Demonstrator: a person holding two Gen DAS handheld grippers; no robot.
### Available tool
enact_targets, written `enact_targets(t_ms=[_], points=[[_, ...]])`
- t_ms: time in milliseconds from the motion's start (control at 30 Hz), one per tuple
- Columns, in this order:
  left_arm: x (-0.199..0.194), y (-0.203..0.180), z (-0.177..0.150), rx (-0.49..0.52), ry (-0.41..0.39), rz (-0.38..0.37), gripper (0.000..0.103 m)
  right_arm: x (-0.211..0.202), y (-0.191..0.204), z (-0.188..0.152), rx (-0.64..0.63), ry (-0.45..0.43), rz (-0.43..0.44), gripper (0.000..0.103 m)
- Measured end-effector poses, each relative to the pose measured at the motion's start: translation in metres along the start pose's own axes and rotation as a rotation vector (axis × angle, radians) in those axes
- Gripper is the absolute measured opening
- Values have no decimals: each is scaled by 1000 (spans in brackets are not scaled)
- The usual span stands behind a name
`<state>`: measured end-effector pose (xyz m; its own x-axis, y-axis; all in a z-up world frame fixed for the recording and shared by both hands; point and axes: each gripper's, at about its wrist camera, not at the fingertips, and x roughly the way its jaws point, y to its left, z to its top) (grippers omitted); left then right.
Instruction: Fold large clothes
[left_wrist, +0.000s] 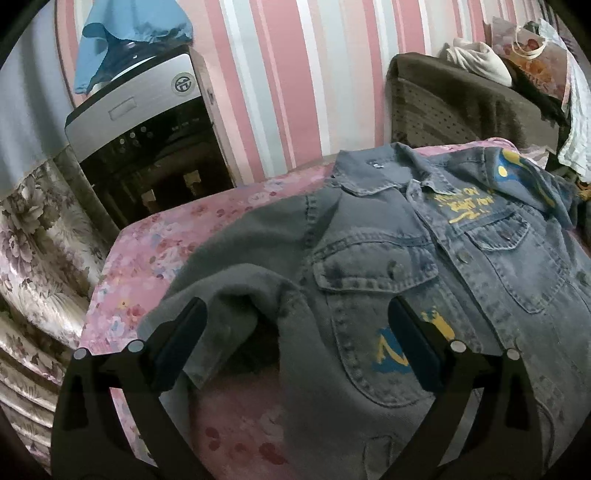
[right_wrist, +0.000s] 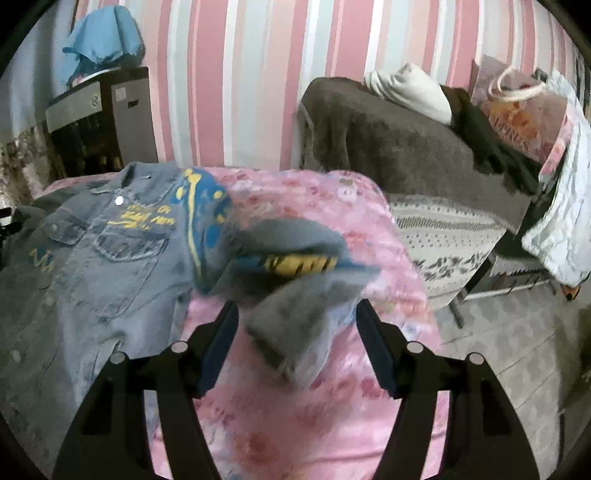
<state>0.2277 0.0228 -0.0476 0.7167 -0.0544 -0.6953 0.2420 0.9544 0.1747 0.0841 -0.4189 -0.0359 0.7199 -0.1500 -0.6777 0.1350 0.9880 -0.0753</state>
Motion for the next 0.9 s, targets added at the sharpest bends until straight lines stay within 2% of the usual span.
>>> enact_targets(t_ms=[133, 200, 233, 300, 367, 467, 733, 833, 900], points=[[-3, 0, -2, -17, -5, -8, 98, 12, -1, -17, 11, 28, -25, 66], [-2, 3, -2, -44, -11, -14, 98, 21, -3, -22, 17, 21, -38, 61], [-1, 4, -1, -53, -10, -16, 98, 27, -4, -23, 16, 20, -50, 54], [-1, 7, -1, -83, -16, -6, 98, 39, -5, -21, 16, 12, -67, 16], [-1, 10, 0, -103, -24, 4, 98, 42, -6, -15, 43, -19, -68, 15], [-4, 13, 2, -118, -35, 13, 99, 37, -1, -3, 62, -32, -24, 14], [-9, 15, 12, -125, -59, -3, 100, 14, 23, 46, 201, -61, 280, 13], [-9, 13, 16, -134, -65, -26, 100, 22, 58, 73, 181, -51, 409, 13], [-10, 11, 19, -133, -71, -31, 100, 31, 92, 87, 121, -38, 449, 13]])
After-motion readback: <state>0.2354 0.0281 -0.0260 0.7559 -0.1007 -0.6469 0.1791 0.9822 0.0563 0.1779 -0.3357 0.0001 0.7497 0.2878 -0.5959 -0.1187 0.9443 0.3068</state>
